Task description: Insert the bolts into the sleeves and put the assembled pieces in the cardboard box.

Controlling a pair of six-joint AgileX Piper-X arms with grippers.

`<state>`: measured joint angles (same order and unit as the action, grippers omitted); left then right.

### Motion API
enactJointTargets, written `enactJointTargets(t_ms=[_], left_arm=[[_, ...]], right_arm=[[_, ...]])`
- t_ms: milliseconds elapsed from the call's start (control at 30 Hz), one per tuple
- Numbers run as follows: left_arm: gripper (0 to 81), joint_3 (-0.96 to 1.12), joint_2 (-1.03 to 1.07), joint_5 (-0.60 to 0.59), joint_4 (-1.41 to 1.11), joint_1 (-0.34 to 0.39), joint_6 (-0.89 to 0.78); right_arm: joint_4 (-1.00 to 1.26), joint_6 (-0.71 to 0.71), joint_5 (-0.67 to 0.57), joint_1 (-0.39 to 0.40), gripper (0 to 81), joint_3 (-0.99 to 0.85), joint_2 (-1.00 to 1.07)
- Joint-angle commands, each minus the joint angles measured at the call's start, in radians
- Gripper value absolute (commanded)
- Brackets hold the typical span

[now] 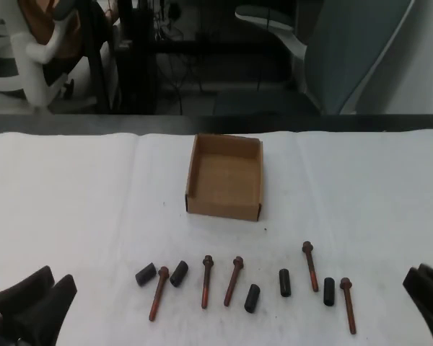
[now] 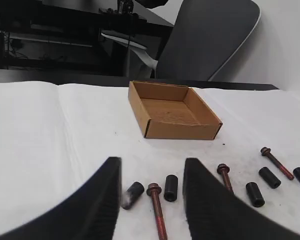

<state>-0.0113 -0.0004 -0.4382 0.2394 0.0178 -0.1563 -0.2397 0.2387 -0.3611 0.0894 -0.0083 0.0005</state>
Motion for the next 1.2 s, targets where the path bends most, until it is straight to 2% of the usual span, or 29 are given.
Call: enactJointTargets(t_ms=[0,167,267,333,400,567,700,867,1033,1167], left_arm=[[39.1,0.041,0.0,0.045,-0.013,0.004,-0.001],[41.3,0.147,0.115,0.055,0.047,0.004,0.168],[51.1,0.221,0.264,0.058,0.085,0.004,0.26],[54.6,0.261,0.361,0.076,0.085,0.004,0.268],[55.3,0.306,0.468,0.076,0.085,0.004,0.287],[55.3,0.451,0.697,0.076,0.167,0.015,0.367],[55.3,0.575,0.874,0.072,0.216,0.087,0.426],[55.3,0.718,1.104,0.083,0.266,0.223,0.492],[55.3,0.839,1.301,0.324,0.358,0.325,0.636],[55.3,0.91,1.443,0.367,0.404,0.333,0.661]], right_arm=[[-0.046,-0.055,0.071,0.025,22.0,-0.075,0.015],[-0.07,-0.09,0.11,0.04,23.5,-0.167,0.156],[-0.07,-0.09,0.11,0.04,34.4,-0.228,0.281],[-0.07,-0.09,0.11,0.04,38.8,-0.258,0.359],[-0.07,-0.09,0.11,0.04,41.6,-0.299,0.444],[-0.11,-0.09,0.11,0.063,41.6,-0.422,0.639],[-0.215,-0.09,0.142,0.091,41.6,-0.522,0.802],[-0.349,-0.09,0.157,0.123,41.6,-0.641,1.013],[-0.402,-0.089,0.2,0.13,41.6,-0.712,1.156],[-0.402,-0.089,0.2,0.13,41.6,-0.72,1.237]])
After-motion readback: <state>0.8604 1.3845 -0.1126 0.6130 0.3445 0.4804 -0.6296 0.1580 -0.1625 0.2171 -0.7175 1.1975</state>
